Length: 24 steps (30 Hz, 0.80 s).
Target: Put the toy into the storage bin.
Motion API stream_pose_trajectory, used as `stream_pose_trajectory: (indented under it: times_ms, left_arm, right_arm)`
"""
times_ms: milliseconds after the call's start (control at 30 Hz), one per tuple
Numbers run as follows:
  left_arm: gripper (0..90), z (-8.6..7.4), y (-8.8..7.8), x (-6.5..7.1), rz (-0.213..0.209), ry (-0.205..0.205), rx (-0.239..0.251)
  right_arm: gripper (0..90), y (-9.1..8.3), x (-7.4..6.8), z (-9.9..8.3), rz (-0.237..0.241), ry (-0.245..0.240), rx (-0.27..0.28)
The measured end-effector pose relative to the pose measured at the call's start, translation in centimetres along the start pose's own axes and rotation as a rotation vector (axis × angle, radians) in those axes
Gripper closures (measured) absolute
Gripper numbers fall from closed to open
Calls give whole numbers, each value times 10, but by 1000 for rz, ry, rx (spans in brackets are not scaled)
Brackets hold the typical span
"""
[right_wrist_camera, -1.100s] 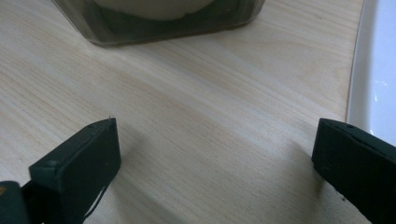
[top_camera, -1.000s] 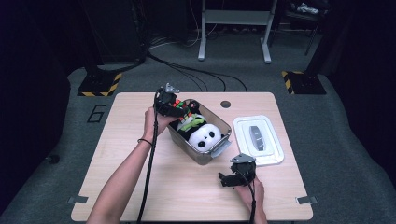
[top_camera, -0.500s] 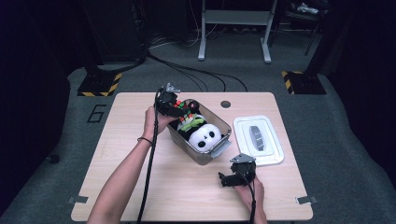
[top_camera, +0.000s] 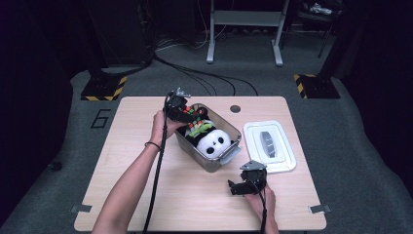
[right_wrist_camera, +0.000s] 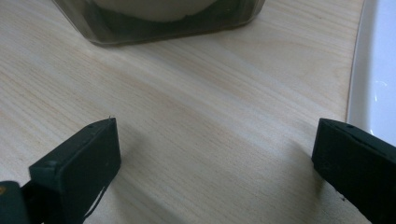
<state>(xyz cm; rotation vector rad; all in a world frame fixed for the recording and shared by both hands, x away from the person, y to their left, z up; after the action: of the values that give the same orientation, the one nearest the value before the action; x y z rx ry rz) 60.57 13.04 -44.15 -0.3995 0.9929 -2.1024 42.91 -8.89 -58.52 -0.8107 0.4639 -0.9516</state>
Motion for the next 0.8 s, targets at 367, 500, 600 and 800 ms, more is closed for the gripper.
stream_pose_trajectory:
  times_ms: [367,500,600,800]
  left_arm:
    - [247,1,-22,-5,27,-64,46]
    - [180,-4,-37,-8,2,-80,55]
    - [150,-7,-50,-8,-23,-93,75]
    - [86,-23,-69,-5,-46,-82,97]
  right_arm:
    - [5,0,0,0,0,0,0]
    - [5,0,0,0,0,0,0]
    - [5,0,0,0,0,0,0]
    - [5,0,0,0,2,-3,-1]
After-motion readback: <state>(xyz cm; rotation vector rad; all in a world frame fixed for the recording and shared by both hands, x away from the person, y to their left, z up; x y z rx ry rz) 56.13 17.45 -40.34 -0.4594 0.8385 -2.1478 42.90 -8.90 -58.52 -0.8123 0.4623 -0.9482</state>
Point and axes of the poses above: each handheld gripper's, and its own axes: y roughly forward along the jaws, z roughly out of its top, x roughly to its right, the point moved 8 cm from there along y, roughly forward along the jaws, and after that the axes turned 7 degrees about -x, right-handed, at the moved point
